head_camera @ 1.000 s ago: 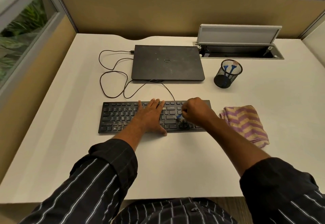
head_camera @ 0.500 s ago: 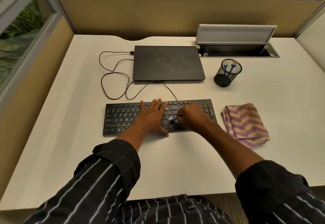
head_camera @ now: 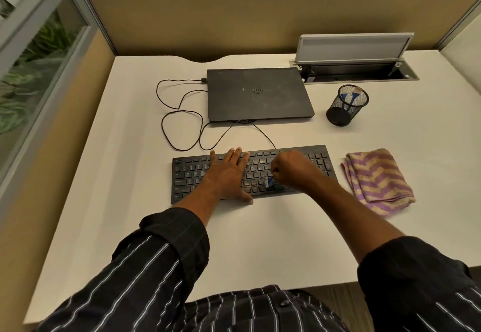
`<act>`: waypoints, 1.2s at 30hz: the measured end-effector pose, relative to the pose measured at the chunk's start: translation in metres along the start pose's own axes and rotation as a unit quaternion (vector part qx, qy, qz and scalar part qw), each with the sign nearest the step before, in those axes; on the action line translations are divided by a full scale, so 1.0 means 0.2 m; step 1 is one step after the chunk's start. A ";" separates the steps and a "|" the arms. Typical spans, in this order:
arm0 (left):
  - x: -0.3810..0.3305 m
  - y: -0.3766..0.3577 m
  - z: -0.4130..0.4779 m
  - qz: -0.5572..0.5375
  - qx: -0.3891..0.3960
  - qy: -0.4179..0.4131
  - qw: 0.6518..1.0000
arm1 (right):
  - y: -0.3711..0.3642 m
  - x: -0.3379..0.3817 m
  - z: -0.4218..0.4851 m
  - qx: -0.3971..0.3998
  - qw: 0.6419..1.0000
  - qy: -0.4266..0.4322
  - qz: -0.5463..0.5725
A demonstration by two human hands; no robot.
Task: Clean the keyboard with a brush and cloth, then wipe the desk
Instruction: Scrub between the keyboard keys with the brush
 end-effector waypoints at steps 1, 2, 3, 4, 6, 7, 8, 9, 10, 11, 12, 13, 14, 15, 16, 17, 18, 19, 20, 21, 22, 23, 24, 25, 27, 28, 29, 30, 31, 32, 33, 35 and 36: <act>0.01 0.00 0.00 0.000 -0.002 -0.002 1.000 | 0.02 0.01 0.00 -0.010 1.000 0.002 0.007; 0.01 0.00 0.00 -0.002 -0.003 -0.004 1.000 | 0.03 0.02 0.01 -0.028 0.999 0.004 0.014; 0.01 -0.01 0.00 -0.003 -0.004 -0.005 1.000 | 0.04 0.03 0.01 -0.046 0.999 0.007 0.020; 0.01 -0.01 0.00 -0.003 -0.005 -0.007 1.000 | 0.04 0.04 0.01 -0.055 0.998 0.007 0.021; 0.01 -0.01 0.00 0.000 -0.004 -0.008 1.000 | 0.01 0.05 0.00 -0.039 0.999 0.003 0.005; 0.01 -0.01 0.00 0.001 -0.004 -0.009 1.000 | 0.00 0.05 -0.01 -0.024 1.000 -0.001 -0.005; 0.01 -0.01 0.00 0.002 -0.006 -0.009 1.000 | -0.02 0.05 -0.01 -0.009 1.000 -0.004 -0.011; 0.01 -0.01 0.00 0.004 -0.006 -0.009 1.000 | -0.02 0.04 -0.01 0.000 1.000 -0.006 -0.012; 0.01 -0.01 0.00 0.005 -0.006 -0.009 1.000 | -0.01 0.05 -0.01 0.005 1.000 -0.006 -0.008; 0.01 -0.01 0.00 0.005 -0.005 -0.010 1.000 | 0.00 0.05 -0.01 0.001 1.000 -0.003 0.000; 0.01 -0.01 0.00 0.004 -0.004 -0.010 1.000 | 0.02 0.06 -0.01 -0.011 1.000 0.002 0.008; 0.01 -0.01 0.01 0.003 -0.002 -0.011 1.000 | 0.04 0.08 0.00 -0.030 0.999 0.008 0.016; 0.01 -0.01 0.00 0.003 -0.001 -0.011 1.000 | 0.05 0.09 0.00 -0.048 0.999 0.014 0.020; 0.01 -0.01 0.00 0.003 -0.001 -0.011 1.000 | 0.05 0.10 0.00 -0.057 0.998 0.018 0.020; 0.01 -0.01 0.00 0.004 -0.002 -0.011 1.000 | 0.04 0.12 0.00 -0.053 0.998 0.019 0.017; 0.01 -0.01 0.00 0.004 -0.002 -0.011 1.000 | 0.02 0.12 0.00 -0.040 0.999 0.016 0.011; 0.01 -0.01 -0.01 0.002 -0.003 -0.010 1.000 | 0.00 0.12 0.00 -0.023 1.000 0.010 0.003; 0.01 -0.01 -0.01 -0.001 -0.003 -0.009 1.000 | -0.02 0.12 0.00 -0.007 1.000 0.005 -0.003; 0.02 -0.01 -0.01 -0.003 -0.004 -0.007 1.000 | -0.03 0.11 0.00 0.008 1.000 0.000 -0.009; 0.02 -0.01 -0.02 -0.002 -0.004 -0.006 1.000 | -0.04 0.11 -0.01 0.018 1.000 -0.002 -0.011; 0.02 -0.01 -0.02 -0.001 -0.004 -0.005 1.000 | -0.03 0.11 -0.01 0.022 1.000 -0.002 -0.011; 0.02 -0.01 -0.02 0.001 -0.004 -0.005 1.000 | -0.02 0.11 0.00 0.020 1.000 -0.001 -0.008; 0.02 0.00 -0.03 0.002 -0.004 -0.005 1.000 | 0.00 0.12 0.00 0.011 1.000 0.000 -0.006; 0.02 0.00 -0.03 0.004 -0.004 -0.005 1.000 | 0.02 0.13 0.00 -0.005 1.000 0.001 -0.001; 0.02 0.00 -0.03 0.004 -0.004 -0.004 1.000 | 0.04 0.12 0.01 -0.032 0.999 -0.005 0.014; 0.02 0.00 -0.03 0.004 -0.004 -0.004 1.000 | 0.03 0.12 0.01 -0.030 0.999 -0.009 0.011; 0.02 0.00 -0.03 0.004 -0.003 -0.004 1.000 | 0.02 0.11 0.01 -0.019 1.000 -0.014 0.003; 0.02 0.01 -0.04 0.003 -0.002 -0.004 1.000 | 0.00 0.11 0.00 -0.004 1.000 -0.019 -0.008; 0.02 0.01 -0.04 0.003 -0.001 -0.004 1.000 | -0.01 0.10 -0.01 0.009 1.000 -0.021 -0.017; 0.02 0.01 -0.04 0.003 0.000 -0.004 1.000 | -0.02 0.10 -0.01 0.016 0.999 -0.021 -0.024; 0.02 0.01 -0.04 0.003 0.000 -0.003 1.000 | -0.01 0.10 -0.02 0.016 0.999 -0.020 -0.025; 0.02 0.01 -0.04 0.005 0.000 -0.004 1.000 | 0.01 0.10 -0.01 0.004 1.000 -0.022 -0.014; 0.02 0.01 -0.03 0.006 0.000 -0.004 1.000 | 0.03 0.10 0.00 -0.006 1.000 -0.026 -0.005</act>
Point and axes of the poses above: each hand's wrist, its own z-axis towards the middle knuckle, its own y-axis out of the back of the hand, x = y × z, the point moved 5 cm from there along z, towards the middle knuckle, and after that the axes turned 9 degrees about -y, right-handed, at the moved point
